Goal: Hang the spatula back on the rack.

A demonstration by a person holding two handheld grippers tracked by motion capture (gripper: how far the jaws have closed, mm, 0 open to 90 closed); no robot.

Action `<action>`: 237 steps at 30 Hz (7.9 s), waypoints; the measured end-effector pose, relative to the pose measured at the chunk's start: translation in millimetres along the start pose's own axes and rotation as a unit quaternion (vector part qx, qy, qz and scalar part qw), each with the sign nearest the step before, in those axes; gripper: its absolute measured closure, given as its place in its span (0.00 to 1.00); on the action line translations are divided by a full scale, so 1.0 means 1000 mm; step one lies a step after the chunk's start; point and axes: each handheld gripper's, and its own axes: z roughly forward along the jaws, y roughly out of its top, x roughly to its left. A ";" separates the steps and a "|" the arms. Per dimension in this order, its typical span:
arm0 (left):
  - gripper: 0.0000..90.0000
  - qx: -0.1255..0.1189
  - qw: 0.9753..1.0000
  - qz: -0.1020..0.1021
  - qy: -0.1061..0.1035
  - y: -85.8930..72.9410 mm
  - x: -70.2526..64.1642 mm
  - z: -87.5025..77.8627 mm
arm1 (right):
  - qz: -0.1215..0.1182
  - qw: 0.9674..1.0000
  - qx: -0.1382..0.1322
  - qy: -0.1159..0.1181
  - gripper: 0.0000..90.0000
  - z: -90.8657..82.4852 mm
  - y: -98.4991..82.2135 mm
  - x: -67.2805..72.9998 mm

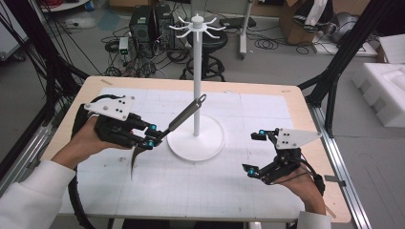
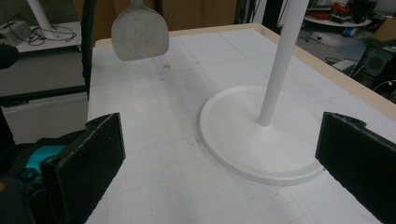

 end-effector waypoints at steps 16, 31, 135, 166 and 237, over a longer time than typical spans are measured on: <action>0.83 0.004 1.000 0.002 -0.011 0.000 0.004 0.011 | -0.028 0.999 0.008 0.033 0.00 -0.003 0.032 0.006; 0.83 0.003 1.000 0.004 -0.016 0.001 0.001 0.011 | -0.064 0.995 0.018 0.076 0.01 0.006 0.083 0.009; 0.83 0.001 0.999 -0.007 -0.034 0.000 0.009 0.027 | -0.076 0.979 -0.001 0.191 0.76 0.078 0.174 0.003; 0.55 -0.011 1.000 -0.022 0.004 0.000 0.012 0.028 | -0.054 0.985 -0.001 0.166 0.77 0.073 0.183 0.003; 0.02 -0.063 0.971 -0.106 0.206 -0.128 -0.042 -0.044 | 0.028 0.993 0.114 0.019 0.77 0.053 0.231 -0.030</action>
